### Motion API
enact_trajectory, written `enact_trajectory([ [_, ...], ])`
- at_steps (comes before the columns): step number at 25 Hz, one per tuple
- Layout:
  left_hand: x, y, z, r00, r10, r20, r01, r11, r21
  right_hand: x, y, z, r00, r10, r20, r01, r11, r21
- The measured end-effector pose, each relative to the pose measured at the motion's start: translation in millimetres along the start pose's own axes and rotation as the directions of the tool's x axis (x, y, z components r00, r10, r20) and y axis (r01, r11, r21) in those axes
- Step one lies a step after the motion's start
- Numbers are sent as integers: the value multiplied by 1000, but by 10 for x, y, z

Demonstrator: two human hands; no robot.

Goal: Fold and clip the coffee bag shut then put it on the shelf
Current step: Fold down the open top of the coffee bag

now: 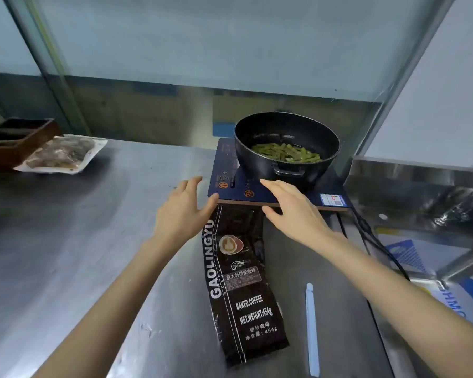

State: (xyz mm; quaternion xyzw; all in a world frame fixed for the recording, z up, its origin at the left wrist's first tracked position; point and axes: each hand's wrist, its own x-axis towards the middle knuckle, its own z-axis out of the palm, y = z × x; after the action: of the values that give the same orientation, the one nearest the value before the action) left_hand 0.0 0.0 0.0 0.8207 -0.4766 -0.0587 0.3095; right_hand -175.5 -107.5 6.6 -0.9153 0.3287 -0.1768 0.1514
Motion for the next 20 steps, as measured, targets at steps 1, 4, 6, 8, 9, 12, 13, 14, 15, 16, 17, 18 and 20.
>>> enact_trajectory([
  [1,3,-38,44,999,-35,23,35,999,-1,19,15,50,1000,22,22,-22,1000,12],
  [4,-41,-199,248,991,-99,95,102,995,-21,50,82,216,993,70,95,-73,997,24],
  [6,-79,-295,391,983,-131,128,136,990,-31,97,124,358,985,94,144,-100,994,35],
  [8,-97,-353,475,978,-157,133,163,986,-32,152,140,455,979,109,175,-120,991,55],
  [9,-99,-381,522,977,-167,134,172,985,-30,179,156,510,975,114,188,-128,990,64],
  [12,-119,-420,611,972,-194,136,201,979,-38,234,187,614,974,116,195,-134,988,81],
  [13,-119,-442,641,971,-199,131,207,977,-44,260,198,645,973,116,199,-135,987,84],
  [14,-124,-456,657,971,-201,131,209,977,-47,277,205,665,973,115,202,-134,988,82],
  [15,-126,-473,674,970,-203,131,210,976,-48,294,215,690,972,117,205,-135,988,76],
  [16,-125,-484,681,969,-209,135,217,975,-50,312,225,704,971,121,207,-137,988,66],
  [17,-126,-499,692,971,-200,132,209,976,-56,327,235,716,971,123,204,-136,989,52],
  [18,-125,-506,698,973,-192,128,201,978,-61,339,239,721,971,127,202,-138,990,42],
  [20,-117,-513,702,978,-173,119,183,979,-84,362,244,720,970,138,201,-148,988,38],
])
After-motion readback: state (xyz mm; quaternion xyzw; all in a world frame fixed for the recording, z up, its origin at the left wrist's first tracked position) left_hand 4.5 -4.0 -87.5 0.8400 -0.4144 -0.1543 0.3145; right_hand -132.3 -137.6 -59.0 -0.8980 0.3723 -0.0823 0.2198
